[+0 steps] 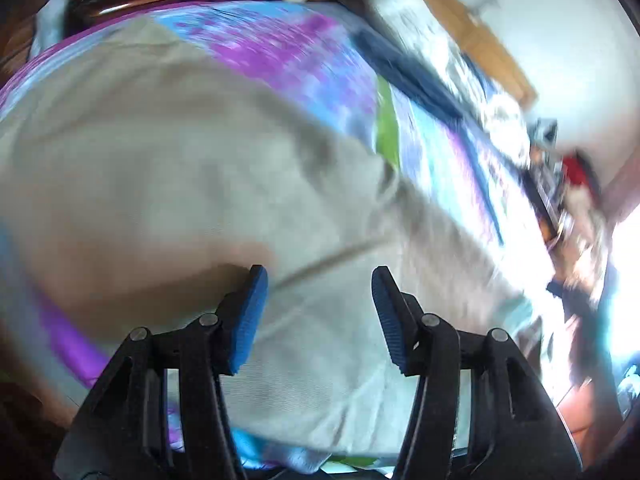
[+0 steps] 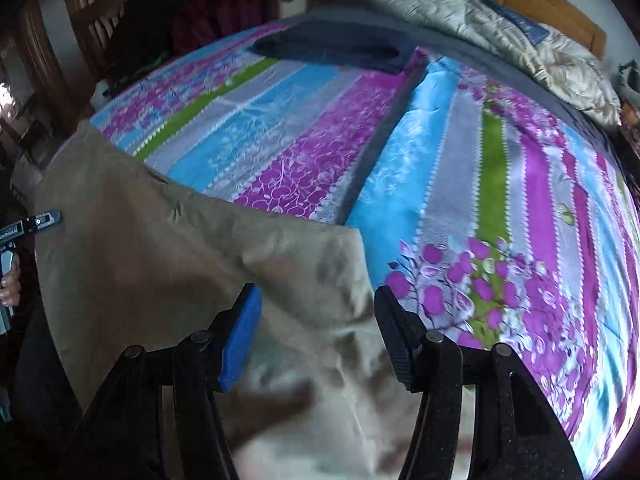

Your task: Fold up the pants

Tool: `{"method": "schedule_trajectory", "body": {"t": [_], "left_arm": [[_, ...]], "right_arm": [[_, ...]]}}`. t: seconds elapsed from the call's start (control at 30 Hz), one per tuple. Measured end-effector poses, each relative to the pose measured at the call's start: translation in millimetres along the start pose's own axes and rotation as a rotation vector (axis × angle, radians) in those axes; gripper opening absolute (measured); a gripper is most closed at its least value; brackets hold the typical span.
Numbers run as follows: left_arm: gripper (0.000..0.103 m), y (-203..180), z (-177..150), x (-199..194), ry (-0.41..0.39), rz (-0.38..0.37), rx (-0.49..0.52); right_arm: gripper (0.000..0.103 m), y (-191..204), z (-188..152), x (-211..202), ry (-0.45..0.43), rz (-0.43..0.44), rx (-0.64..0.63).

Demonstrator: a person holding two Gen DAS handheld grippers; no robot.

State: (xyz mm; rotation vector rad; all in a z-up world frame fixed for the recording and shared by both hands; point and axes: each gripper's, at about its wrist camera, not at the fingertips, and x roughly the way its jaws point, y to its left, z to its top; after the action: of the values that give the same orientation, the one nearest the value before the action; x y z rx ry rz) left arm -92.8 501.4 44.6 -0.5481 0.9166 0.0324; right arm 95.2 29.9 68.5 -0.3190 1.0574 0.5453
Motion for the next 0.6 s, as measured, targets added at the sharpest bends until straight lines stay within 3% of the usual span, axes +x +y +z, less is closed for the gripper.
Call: {"method": "schedule_trajectory", "body": {"t": [0.07,0.17,0.2,0.23,0.27,0.33,0.4,0.43,0.5,0.53,0.57,0.6], "left_arm": [[0.056,-7.8,-3.8,5.4,-0.045,0.040,0.069],[0.056,-6.4,-4.6,8.8,-0.059,0.028,0.118],[0.056,-3.9,-4.9,7.3,-0.056,0.019,0.128],[0.056,-2.9,-3.7,8.1,-0.050,0.006,0.135],[0.056,-1.9,-3.6,7.3,-0.045,-0.006,0.134],[0.056,0.8,-5.6,3.2,-0.039,-0.027,0.121],[0.056,8.3,-4.8,-1.9,-0.036,-0.044,0.106],[0.056,9.0,-6.7,-4.3,-0.039,-0.050,0.104],[0.056,9.8,-11.0,-6.7,-0.050,-0.055,0.100],[0.056,9.4,-12.3,-6.8,-0.056,-0.055,0.100],[0.057,8.7,-11.4,-6.2,-0.060,-0.055,0.098],[0.059,8.3,-11.2,-5.7,-0.062,-0.057,0.096]], "right_arm": [[0.063,-3.5,4.1,23.6,0.022,0.038,0.010],[0.064,-0.7,8.5,51.3,0.032,0.068,0.028],[0.049,0.9,8.1,55.4,0.030,0.037,0.016],[0.002,0.5,9.3,58.9,0.039,-0.004,0.015],[0.000,-1.4,12.9,58.3,0.023,-0.041,0.019],[0.000,-22.9,16.7,50.6,-0.033,-0.131,0.070],[0.000,-63.8,13.5,54.0,-0.003,-0.220,0.210],[0.000,-73.0,13.1,50.5,-0.006,-0.214,0.217],[0.001,-63.8,17.7,33.9,-0.062,-0.032,0.170],[0.008,-49.9,22.0,24.0,-0.094,0.072,0.107],[0.036,-34.2,27.5,16.0,-0.115,0.160,0.019],[0.056,-19.4,33.9,12.0,-0.123,0.205,-0.075]]}}
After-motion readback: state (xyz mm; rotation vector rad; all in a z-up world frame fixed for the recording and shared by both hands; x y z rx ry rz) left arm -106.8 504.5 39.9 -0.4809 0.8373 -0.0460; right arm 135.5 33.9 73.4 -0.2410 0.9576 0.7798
